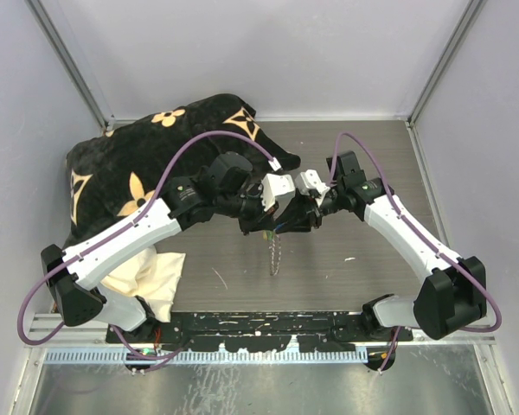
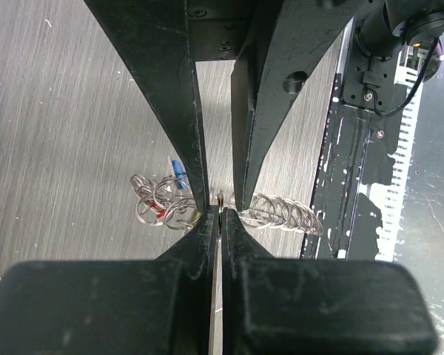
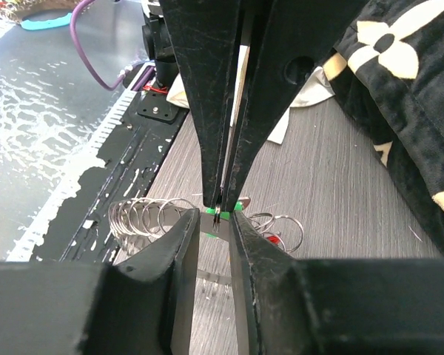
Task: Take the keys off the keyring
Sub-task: Remove the key from the keyring.
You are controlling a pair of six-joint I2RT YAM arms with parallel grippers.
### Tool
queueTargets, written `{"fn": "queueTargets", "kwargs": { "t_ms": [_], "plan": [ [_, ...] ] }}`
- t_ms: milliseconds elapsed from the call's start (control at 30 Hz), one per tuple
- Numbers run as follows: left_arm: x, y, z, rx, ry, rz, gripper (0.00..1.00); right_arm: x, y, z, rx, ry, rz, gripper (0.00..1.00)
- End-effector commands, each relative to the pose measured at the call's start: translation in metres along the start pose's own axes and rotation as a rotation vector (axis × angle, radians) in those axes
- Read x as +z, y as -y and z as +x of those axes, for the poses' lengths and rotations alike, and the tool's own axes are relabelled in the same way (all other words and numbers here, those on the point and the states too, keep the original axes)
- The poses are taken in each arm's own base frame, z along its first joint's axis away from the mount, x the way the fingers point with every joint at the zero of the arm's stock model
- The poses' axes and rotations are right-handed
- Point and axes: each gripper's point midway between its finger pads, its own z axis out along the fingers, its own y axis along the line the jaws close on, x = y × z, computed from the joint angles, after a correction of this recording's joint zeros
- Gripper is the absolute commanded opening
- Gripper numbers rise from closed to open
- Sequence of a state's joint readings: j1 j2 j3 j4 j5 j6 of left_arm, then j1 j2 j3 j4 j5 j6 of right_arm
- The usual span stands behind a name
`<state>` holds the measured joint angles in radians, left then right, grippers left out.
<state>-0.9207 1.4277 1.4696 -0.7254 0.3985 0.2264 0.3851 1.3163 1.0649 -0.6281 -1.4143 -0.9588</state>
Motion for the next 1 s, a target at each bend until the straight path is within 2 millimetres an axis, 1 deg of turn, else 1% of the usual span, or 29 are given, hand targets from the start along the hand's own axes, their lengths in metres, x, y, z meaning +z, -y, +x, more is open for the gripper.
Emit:
{"fn": "queueTargets", "kwargs": {
  "t_ms": [0, 167, 200, 300, 333, 400, 433, 533, 567, 600, 700, 733, 800, 900, 967],
  "plan": [
    [-0.013, 0.000, -0.037, 0.050, 0.137, -0.011, 0.00, 0.003, 0.001, -0.004, -0.017, 0.008, -0.010, 0.26],
    [-0.013, 0.000, -0.038, 0.049, 0.142, -0.013, 0.00, 0.004, 0.000, -0.004, -0.014, 0.006, -0.012, 0.21],
    [-0.013, 0.000, -0.038, 0.049, 0.142, -0.012, 0.00, 0.004, 0.001, -0.004, -0.013, 0.006, -0.011, 0.18],
    [-0.013, -0.001, -0.039, 0.047, 0.144, -0.015, 0.00, 0.004, 0.000, -0.006, -0.014, 0.009, -0.013, 0.04],
    [-0.014, -0.002, -0.039, 0.046, 0.147, -0.023, 0.00, 0.004, 0.000, -0.007, -0.014, 0.010, -0.014, 0.01],
    [-0.016, -0.004, -0.041, 0.044, 0.161, -0.046, 0.01, 0.004, -0.001, -0.008, -0.014, 0.010, -0.014, 0.01],
    [-0.018, -0.006, -0.043, 0.043, 0.175, -0.061, 0.03, 0.004, -0.001, -0.009, -0.015, 0.010, -0.014, 0.01],
    [-0.028, -0.010, -0.049, 0.038, 0.246, -0.117, 0.19, 0.004, -0.002, -0.011, -0.019, 0.017, -0.020, 0.01],
    [-0.035, -0.009, -0.051, 0.040, 0.280, -0.133, 0.23, 0.003, -0.003, -0.011, -0.022, 0.019, -0.022, 0.01],
    [-0.038, -0.008, -0.047, 0.035, 0.312, -0.142, 0.28, 0.003, -0.004, -0.012, -0.028, 0.023, -0.025, 0.01],
    [-0.051, -0.003, -0.048, 0.036, 0.462, -0.163, 0.46, 0.002, -0.007, -0.015, -0.052, 0.038, -0.036, 0.01],
    [-0.055, 0.000, -0.045, 0.034, 0.505, -0.166, 0.51, 0.002, -0.009, -0.015, -0.060, 0.043, -0.042, 0.01],
    [-0.058, 0.006, -0.039, 0.039, 0.572, -0.156, 0.55, 0.002, -0.012, -0.016, -0.074, 0.052, -0.050, 0.01],
    [-0.058, 0.015, -0.030, 0.078, 0.652, -0.128, 0.55, 0.003, -0.013, -0.015, -0.080, 0.059, -0.056, 0.01],
    [-0.052, 0.018, -0.022, 0.121, 0.685, -0.115, 0.55, 0.003, -0.016, -0.014, -0.085, 0.065, -0.062, 0.01]
  ]
}}
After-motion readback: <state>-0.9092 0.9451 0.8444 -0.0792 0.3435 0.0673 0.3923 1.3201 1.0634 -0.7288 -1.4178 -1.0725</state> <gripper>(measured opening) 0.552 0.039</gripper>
